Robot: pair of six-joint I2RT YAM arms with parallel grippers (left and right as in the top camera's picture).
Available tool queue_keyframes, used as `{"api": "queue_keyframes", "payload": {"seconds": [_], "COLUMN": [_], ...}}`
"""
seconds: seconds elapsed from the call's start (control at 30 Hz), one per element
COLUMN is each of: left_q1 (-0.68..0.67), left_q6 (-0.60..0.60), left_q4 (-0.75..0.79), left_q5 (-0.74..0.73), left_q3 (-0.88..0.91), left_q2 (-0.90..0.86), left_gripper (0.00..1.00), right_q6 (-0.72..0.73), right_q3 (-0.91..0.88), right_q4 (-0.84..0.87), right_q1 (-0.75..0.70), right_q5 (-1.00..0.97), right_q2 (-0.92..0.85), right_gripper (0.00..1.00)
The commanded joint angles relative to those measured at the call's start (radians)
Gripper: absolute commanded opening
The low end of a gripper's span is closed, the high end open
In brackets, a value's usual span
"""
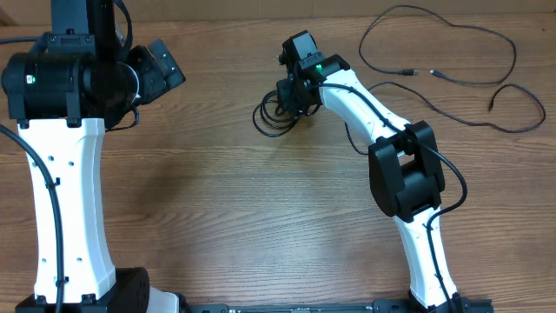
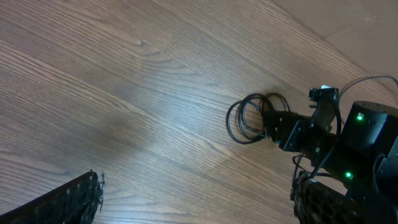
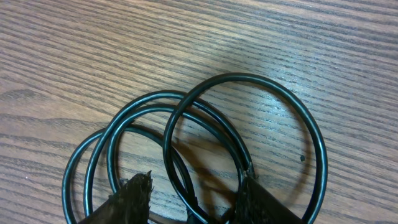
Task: Untangle cables
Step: 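Grasp the loops of the small black coil with the right gripper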
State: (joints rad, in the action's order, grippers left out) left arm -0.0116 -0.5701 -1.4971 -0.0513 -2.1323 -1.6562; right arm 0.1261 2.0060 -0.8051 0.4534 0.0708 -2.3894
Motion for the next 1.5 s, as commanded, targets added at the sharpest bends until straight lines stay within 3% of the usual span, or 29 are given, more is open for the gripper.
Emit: {"api": "queue_keyframes", "payload": {"seconds": [0.0, 0.27, 0.4, 1.07, 1.47], "left_q1": [-0.002, -0.002, -0.002, -0.002, -0.002], "left_q6": [-0.006, -0.006, -0.006, -0.006, -0.006], "left_q4": [-0.002, 0.006, 0.005, 0.003, 0.006], "left_q5": [0.011, 0.01, 0.01, 0.01, 0.01], "left_q3": [0.005, 0.005, 0.005, 0.005, 0.005], "left_q2": [-0.006, -0.006, -0.006, -0.006, -0.006], "left_gripper": [0.99, 1.0, 1.0, 1.0, 1.0], "right_q6": [-0.005, -0.005, -0.042, -0.049, 0.008], "right_q3": [-0.004, -0.004, -0.004, -0.061, -0.035], "right_q4": [0.003, -0.005, -0.012, -0.002, 0.01], "right_q1": [0.006, 0.006, 0.006, 0.008, 0.008], "right_q5": [-0.006, 0.003, 0.097, 0.039, 0.081], "right_q2": [0.004, 0.004, 0.004, 0.002, 0.003], "right_gripper": [0.46, 0.45, 0.45, 0.38, 0.08]}}
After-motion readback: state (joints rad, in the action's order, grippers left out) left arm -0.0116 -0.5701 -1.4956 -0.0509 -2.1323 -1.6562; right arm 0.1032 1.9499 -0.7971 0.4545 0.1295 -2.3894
